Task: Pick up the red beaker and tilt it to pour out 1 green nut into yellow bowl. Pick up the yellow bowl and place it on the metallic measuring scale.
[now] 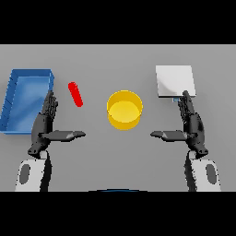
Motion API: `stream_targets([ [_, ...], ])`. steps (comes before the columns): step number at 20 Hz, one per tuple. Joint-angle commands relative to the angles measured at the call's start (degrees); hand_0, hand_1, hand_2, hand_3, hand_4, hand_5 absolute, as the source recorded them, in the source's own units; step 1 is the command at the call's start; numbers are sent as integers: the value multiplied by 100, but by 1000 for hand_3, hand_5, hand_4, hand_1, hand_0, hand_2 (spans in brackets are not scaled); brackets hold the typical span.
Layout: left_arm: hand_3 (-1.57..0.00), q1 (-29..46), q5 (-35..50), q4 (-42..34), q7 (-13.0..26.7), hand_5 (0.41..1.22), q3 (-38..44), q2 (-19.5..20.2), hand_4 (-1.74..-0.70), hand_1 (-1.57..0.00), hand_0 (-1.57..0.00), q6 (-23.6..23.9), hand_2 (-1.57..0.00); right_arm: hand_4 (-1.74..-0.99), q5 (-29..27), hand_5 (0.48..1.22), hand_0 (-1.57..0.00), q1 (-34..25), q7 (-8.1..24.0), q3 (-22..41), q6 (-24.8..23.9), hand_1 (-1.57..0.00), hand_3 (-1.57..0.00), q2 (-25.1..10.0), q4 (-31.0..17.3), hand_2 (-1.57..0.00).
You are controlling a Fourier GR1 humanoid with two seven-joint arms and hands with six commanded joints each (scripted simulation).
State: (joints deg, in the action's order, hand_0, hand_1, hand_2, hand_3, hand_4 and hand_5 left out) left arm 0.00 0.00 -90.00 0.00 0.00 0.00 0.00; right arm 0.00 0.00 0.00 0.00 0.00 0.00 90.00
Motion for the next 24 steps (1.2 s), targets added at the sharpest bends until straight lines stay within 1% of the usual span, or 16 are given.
stream_targets([
  [1, 1, -1, 7, 0, 2, 677, 6, 6, -1202, 1, 1, 3, 1, -1177, 1, 572, 1, -6, 4, 3, -10, 1, 1, 6, -3, 1],
  [6, 1, -66, 90, 14, 51, 677, 78, 61, -1202, 1, 1, -27, 1, -1177, 64, 572, 1, -85, 61, 48, -67, 1, 1, 66, -42, 1],
  [7, 1, 86, -124, -219, -67, 677, -84, 236, -1202, 1, 1, -106, 1, -1177, 521, 572, 1, 38, -121, 233, -141, 1, 1, -144, 73, 1],
  [8, 1, 206, -262, -369, -98, 677, -219, 293, -1203, 1, 1, -151, 1, -1178, 762, 573, 1, 94, -196, 332, -152, 1, 1, -295, 182, 1],
  [10, 1, 373, -407, -535, -80, 674, -372, 354, -1201, 1, 1, -212, 1, -1190, 956, 579, 1, 146, -194, 446, -172, 1, 1, -363, 315, 1],
  [11, 1, 340, -411, -605, 47, 672, -377, 381, -1200, 1, 1, -209, 1, -1193, 1010, 582, 1, 181, -179, 492, -155, 1, 1, -375, 330, 1],
  [13, 1, 388, -441, -640, 114, 663, -393, 431, -1191, 1, 1, -233, 1, -1196, 1022, 584, 1, 169, -170, 500, -149, 1, 1, -399, 390, 1],
  [15, 1, 416, -504, -711, 164, 657, -455, 444, -1179, 1, 1, -235, 1, -1225, 771, 590, 1, 235, -155, 426, 6, 1, 1, -432, 488, 1],
  [16, 1, 389, -521, -722, 225, 653, -448, 447, -1173, 1, 1, -207, 1, -1244, 700, 597, 1, 256, -213, 426, 52, 1, 1, -394, 447, 1],
  [18, 1, 316, -554, -579, 303, 655, -468, 405, -1178, 1, 1, -201, 1, -1272, 692, 611, 1, 279, -276, 461, 87, 1, 1, -372, 468, 1],
  [19, 1, 270, -557, -502, 335, 658, -473, 377, -1183, 1, 1, -200, 1, -1284, 662, 618, 1, 275, -352, 420, 146, 1, 1, -453, 452, 1],
  [20, 1, 174, -571, -356, 324, 658, -461, 328, -1189, 1, 1, -172, 1, -1291, 626, 621, 1, 215, -347, 400, 162, 1, 1, -450, 409, 1],
  [21, 1, 30, -632, -159, 283, 658, -418, 334, -1193, 1, 1, -120, 1, -1292, 647, 624, 1, 290, -450, 455, 207, 1, 1, -458, 485, 1],
  [22, 1, -91, -688, 6, 224, 659, -399, 321, -1197, 1, 1, -75, 1, -1291, 628, 623, 1, 227, -377, 419, 216, 1, 1, -486, 438, 1],
  [23, 1, -242, -695, 215, 210, 661, -348, 321, -1202, 1, 1, -59, 1, -1294, 608, 623, 1, 268, -380, 431, 220, 1, 1, -466, 494, 1],
  [24, 1, -445, -687, 459, 213, 664, -263, 346, -1211, 1, 1, -45, 1, -1295, 619, 623, 1, 221, -368, 414, 208, 1, 1, -460, 411, 1],
])
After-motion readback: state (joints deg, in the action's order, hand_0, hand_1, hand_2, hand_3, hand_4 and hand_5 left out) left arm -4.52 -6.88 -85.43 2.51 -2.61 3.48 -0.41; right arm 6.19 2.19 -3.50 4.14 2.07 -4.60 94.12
